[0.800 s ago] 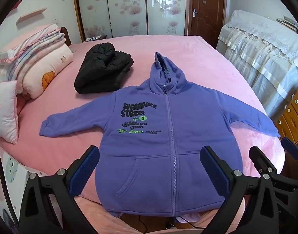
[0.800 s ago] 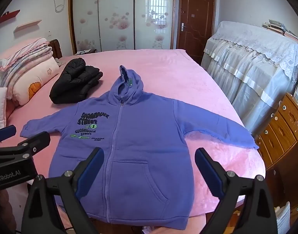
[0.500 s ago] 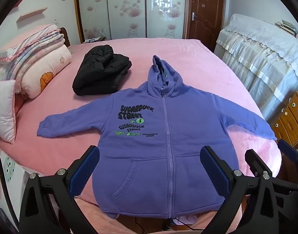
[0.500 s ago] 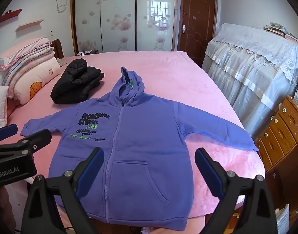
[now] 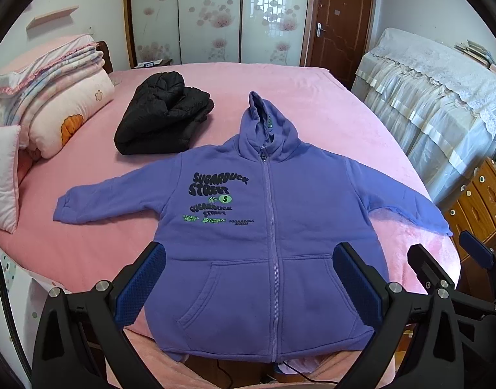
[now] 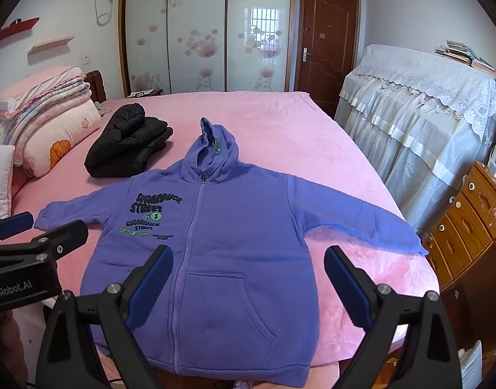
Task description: Fold large clothes
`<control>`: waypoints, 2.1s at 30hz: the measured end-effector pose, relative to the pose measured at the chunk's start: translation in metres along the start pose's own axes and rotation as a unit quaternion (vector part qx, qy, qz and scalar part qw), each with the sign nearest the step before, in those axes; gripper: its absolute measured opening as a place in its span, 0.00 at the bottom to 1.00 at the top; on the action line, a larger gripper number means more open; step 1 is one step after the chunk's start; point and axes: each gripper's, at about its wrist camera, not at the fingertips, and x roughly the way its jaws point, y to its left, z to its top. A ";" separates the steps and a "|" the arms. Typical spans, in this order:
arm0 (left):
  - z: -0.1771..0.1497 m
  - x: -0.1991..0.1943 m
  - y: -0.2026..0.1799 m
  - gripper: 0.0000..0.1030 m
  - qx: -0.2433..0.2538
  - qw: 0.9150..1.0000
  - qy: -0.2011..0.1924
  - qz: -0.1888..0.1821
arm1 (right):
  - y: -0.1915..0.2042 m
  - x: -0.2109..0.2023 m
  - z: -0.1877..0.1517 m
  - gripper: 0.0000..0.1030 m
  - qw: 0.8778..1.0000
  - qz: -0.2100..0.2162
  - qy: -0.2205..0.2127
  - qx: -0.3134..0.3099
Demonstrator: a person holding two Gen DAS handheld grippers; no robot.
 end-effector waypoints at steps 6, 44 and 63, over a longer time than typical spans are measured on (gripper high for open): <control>-0.002 0.000 -0.001 0.99 0.001 1.000 0.001 0.000 | -0.001 -0.005 -0.001 0.92 1.000 0.005 -0.004 0.004; -0.008 0.006 -0.010 0.99 0.015 1.000 0.026 0.005 | -0.005 -0.001 -0.005 0.92 1.000 0.017 -0.002 0.019; -0.010 0.012 -0.016 0.99 0.019 0.999 0.031 0.007 | -0.006 0.000 -0.004 0.92 1.000 0.012 -0.007 0.017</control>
